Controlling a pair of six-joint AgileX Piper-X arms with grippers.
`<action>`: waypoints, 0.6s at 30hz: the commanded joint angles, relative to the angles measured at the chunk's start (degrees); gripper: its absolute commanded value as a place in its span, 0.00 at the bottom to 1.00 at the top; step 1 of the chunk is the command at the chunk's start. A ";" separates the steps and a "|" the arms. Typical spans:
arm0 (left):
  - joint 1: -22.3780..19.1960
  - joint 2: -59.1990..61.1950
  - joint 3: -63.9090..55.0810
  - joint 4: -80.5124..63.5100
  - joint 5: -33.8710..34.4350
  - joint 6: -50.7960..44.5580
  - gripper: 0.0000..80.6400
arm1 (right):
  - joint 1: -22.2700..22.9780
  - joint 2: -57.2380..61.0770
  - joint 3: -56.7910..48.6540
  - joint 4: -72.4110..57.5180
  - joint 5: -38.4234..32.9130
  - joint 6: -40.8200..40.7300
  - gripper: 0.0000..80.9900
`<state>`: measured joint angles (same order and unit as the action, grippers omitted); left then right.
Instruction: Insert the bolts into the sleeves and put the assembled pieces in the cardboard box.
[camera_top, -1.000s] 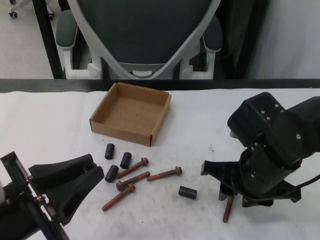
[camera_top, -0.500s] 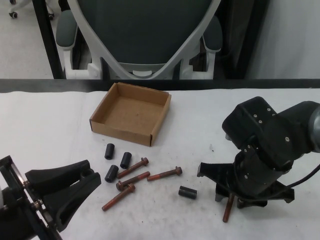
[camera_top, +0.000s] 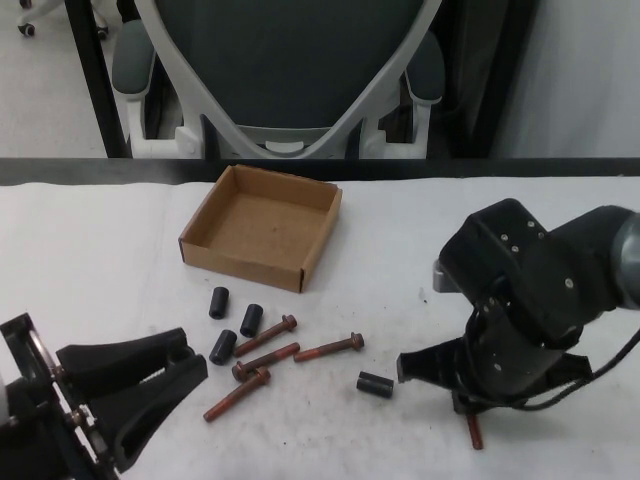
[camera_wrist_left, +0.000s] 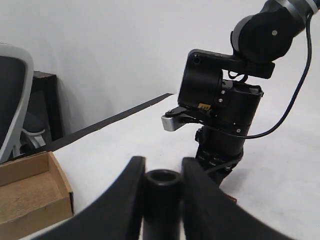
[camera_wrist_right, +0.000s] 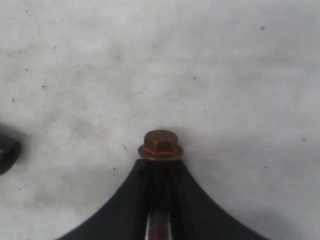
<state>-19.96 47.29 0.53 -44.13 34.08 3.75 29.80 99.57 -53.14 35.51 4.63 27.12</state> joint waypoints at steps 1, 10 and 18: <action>-0.34 -0.63 -0.53 1.14 1.21 1.33 0.01 | 0.88 -0.31 4.05 -6.77 2.12 -2.15 0.00; -5.93 -0.63 -0.53 1.93 1.17 5.86 0.01 | 5.46 -21.89 24.44 -38.09 1.73 -2.21 0.00; -9.34 -0.63 -0.53 4.83 0.70 9.19 0.01 | 13.46 -43.32 40.81 -62.92 -1.27 -7.01 0.00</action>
<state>-28.83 47.29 0.53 -39.85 34.56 11.88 41.50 60.49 -14.90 -20.70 4.83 22.24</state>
